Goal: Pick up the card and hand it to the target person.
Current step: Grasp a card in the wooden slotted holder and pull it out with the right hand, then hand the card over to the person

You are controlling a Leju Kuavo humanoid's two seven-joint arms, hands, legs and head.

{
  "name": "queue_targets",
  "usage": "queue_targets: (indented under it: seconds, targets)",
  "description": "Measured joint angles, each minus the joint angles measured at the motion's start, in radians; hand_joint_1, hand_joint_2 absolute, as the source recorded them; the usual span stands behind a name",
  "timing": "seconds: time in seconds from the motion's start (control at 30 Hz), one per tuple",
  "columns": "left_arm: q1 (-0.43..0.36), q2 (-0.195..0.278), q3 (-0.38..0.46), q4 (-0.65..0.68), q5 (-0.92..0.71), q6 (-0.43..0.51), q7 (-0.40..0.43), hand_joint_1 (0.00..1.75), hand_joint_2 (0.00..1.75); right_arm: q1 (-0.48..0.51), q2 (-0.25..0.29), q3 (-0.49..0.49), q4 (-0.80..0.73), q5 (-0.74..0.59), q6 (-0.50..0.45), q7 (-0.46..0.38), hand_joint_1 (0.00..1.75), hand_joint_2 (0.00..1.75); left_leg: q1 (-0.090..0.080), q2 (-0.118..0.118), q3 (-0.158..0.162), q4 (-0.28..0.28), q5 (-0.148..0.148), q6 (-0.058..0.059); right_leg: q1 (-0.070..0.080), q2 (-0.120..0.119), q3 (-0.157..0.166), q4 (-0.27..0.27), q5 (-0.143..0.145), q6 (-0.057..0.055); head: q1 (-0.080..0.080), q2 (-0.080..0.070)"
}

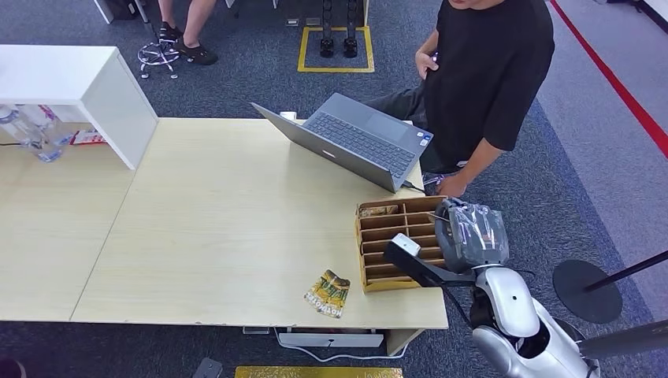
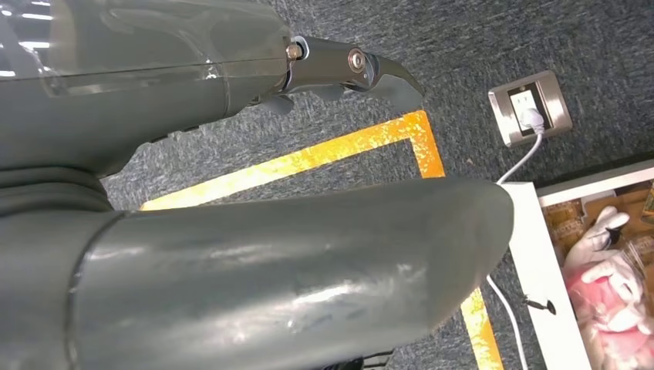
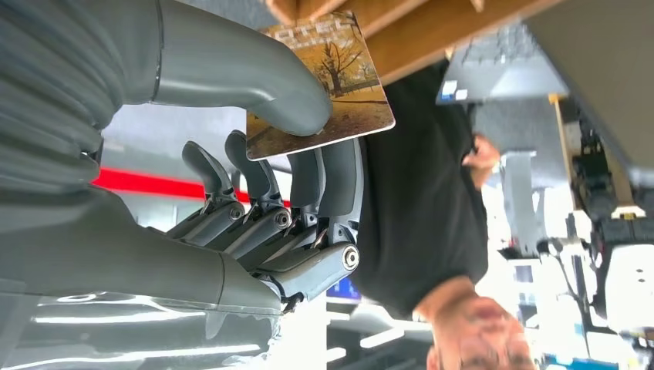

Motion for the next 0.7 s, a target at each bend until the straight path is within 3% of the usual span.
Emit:
queue_targets:
  seconds: [0.23, 0.43, 0.6, 0.7]
  targets:
    - [0.0, 0.0, 0.0, 0.0, 0.002, 0.0, -0.006, 0.0, 0.0, -0.013, -0.013, -0.011, -0.092, 0.005, 0.041, -0.006, 1.44, 1.75, 0.0, 0.0, 0.0, 0.0, 0.0, 0.0, 0.0, 0.0, 0.0, 0.0, 0.0, 0.0, 0.0, 0.0]
    - [0.0, 0.0, 0.0, 0.0, 0.004, 0.0, -0.009, 0.0, 0.0, -0.034, -0.015, -0.033, -0.137, -0.165, 0.002, -0.048, 1.45, 1.75, 0.0, 0.0, 0.0, 0.0, 0.0, 0.0, 0.0, 0.0, 0.0, 0.0, 0.0, 0.0, 0.0, 0.0]
    - [0.0, 0.0, 0.0, 0.0, 0.001, 0.0, -0.008, 0.0, 0.0, -0.058, -0.017, -0.06, -0.151, -0.236, -0.029, -0.07, 1.36, 1.75, 0.0, 0.0, 0.0, 0.0, 0.0, 0.0, 0.0, 0.0, 0.0, 0.0, 0.0, 0.0, 0.0, 0.0]
    - [-0.001, 0.001, 0.0, 0.0, -0.009, -0.001, -0.003, 0.0, 0.0, -0.087, -0.021, -0.076, -0.148, -0.231, -0.041, -0.081, 1.38, 1.75, 0.0, 0.0, 0.0, 0.0, 0.0, 0.0, 0.0, 0.0, 0.0, 0.0, 0.0, 0.0, 0.0, 0.0]
